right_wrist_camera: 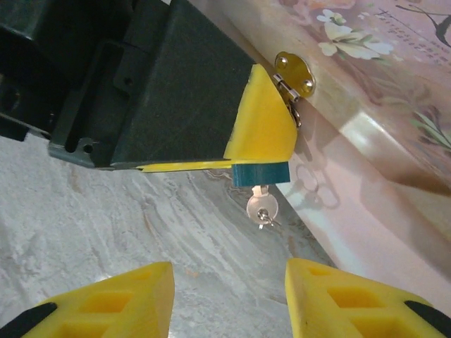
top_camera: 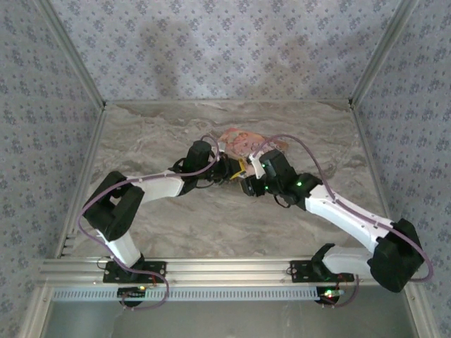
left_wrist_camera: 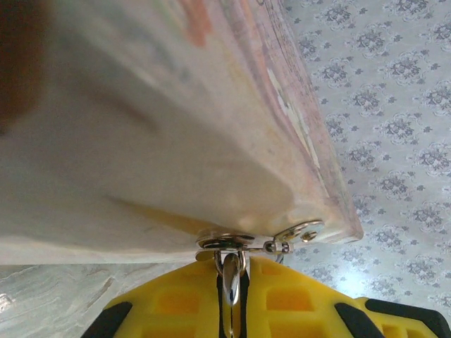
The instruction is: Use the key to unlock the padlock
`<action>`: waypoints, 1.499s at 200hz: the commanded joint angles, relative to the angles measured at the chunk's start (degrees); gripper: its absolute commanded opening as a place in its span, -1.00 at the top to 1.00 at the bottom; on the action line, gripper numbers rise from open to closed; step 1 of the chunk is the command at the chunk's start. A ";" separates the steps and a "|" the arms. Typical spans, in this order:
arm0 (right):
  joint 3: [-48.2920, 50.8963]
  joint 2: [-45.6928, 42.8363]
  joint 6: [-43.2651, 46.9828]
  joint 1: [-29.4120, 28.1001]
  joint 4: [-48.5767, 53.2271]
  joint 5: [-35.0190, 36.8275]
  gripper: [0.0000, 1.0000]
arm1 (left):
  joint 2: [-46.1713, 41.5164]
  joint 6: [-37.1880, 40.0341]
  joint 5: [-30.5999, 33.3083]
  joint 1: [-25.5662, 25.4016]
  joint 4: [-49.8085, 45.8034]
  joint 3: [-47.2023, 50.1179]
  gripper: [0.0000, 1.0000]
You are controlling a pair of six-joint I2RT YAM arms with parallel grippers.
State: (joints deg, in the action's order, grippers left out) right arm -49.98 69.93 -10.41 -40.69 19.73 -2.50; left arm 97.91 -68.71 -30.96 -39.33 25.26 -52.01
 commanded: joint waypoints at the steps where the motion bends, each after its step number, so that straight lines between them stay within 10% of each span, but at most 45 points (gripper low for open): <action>1: -2.45 1.74 3.40 -0.69 -0.63 3.74 -0.01 | -1.43 -1.75 -3.62 0.16 0.72 -2.44 0.94; 189: -8.49 12.03 7.16 -1.86 -0.43 11.19 0.20 | -1.16 -2.75 -6.02 1.22 0.11 -3.71 0.93; 227: -8.43 12.42 6.77 -1.03 -0.60 8.23 1.00 | -1.14 -2.60 -6.17 1.37 0.26 -3.45 0.93; 261: -7.74 12.34 6.03 0.00 -1.36 4.19 1.00 | -1.22 -2.31 -6.20 1.61 0.41 -2.61 0.90; 300: -5.41 10.84 4.17 0.75 -2.19 0.70 0.56 | -1.41 -1.16 -5.23 1.56 -0.43 -0.55 0.87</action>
State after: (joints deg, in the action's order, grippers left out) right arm -56.75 81.76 -4.01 -40.62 19.00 1.56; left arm 97.91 -69.95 -33.65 -37.71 23.18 -53.49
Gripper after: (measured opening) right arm 0.131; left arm 0.101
